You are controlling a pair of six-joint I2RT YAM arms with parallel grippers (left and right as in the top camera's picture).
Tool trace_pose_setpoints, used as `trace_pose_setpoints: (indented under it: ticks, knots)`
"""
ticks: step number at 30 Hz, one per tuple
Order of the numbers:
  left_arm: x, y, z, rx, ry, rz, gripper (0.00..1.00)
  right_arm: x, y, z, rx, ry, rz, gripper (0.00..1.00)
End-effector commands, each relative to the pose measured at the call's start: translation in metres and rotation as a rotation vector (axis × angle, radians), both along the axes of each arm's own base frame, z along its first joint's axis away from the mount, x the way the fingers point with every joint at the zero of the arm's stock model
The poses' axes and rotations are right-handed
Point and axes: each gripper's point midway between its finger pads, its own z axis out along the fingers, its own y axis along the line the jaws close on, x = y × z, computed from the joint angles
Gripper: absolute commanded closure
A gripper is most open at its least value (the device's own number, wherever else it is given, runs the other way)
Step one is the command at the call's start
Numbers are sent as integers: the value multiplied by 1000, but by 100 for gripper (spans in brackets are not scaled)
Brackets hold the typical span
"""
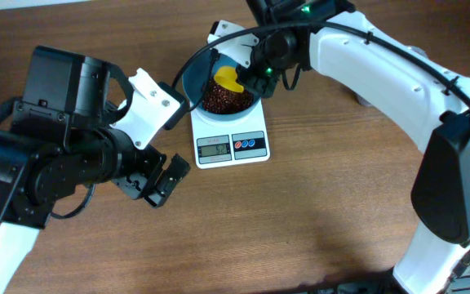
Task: Scoop item into bowl and weigh 50g on scale
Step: 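Lower the scoop into the teal bowl and tip out beans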
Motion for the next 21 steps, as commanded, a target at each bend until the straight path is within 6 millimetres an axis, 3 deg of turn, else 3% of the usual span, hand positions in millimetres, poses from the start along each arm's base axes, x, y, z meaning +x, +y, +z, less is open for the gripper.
trace_pose_setpoints:
  ticks: [1,7,21]
  knots:
    - [-1,-3,10,-18,-31,-23,1,-4,5,-10,-4,27,2,96]
    - [-1,-3,10,-18,-31,-23,1,-22,9,-14,26,106,30,96]
    - [-1,-3,10,-18,-31,-24,1,-19,21,8,137,152,-64,96]
